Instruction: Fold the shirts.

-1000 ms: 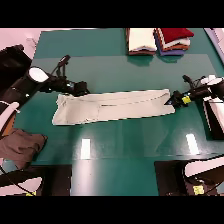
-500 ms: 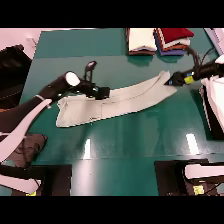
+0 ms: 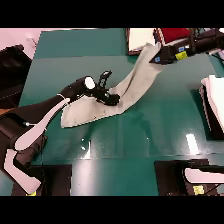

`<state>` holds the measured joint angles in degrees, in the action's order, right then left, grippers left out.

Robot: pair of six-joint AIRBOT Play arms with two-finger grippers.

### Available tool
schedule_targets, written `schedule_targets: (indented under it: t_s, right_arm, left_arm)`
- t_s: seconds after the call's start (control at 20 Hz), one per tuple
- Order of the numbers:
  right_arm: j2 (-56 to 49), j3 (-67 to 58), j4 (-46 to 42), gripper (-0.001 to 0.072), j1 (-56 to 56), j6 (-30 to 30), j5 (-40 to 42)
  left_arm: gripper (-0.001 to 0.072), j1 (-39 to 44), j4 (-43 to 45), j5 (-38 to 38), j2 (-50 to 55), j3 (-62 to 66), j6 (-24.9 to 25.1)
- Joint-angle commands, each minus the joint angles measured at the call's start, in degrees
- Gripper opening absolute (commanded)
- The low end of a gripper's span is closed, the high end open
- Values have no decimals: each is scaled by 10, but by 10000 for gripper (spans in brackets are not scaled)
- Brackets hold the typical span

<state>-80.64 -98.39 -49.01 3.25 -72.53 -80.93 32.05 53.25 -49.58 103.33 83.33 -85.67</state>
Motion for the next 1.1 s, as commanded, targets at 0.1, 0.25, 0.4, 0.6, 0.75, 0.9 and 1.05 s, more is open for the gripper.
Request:
schedule_targets:
  t_s: [0.1, 0.25, 0.4, 0.6, 0.75, 0.9, 1.05]
  right_arm:
    - [2, -34, 0, 17, 74, -30, 15]
    - [1, -34, 1, 17, 104, -36, 24]
    - [-1, -34, 22, 17, 140, -40, 52]
    - [-42, -34, 64, 17, 220, -39, 118]
    - [-108, -34, 106, 18, 314, -5, 201]
    - [-175, -36, 155, 321, 402, 59, 320]
    - [-201, -64, 122, 319, 415, 61, 316]
  left_arm:
    - [21, 0, 9, -7, 3, 13, 0]
    - [20, -15, 35, -27, -13, 47, -5]
    - [20, -58, 106, -57, -72, 72, -28]
    - [22, -177, 145, -99, -210, 86, -28]
    - [21, -266, 198, -106, -321, 86, -28]
    - [21, -329, 234, -114, -403, 86, -28]
    - [21, -351, 239, -133, -433, 86, -25]
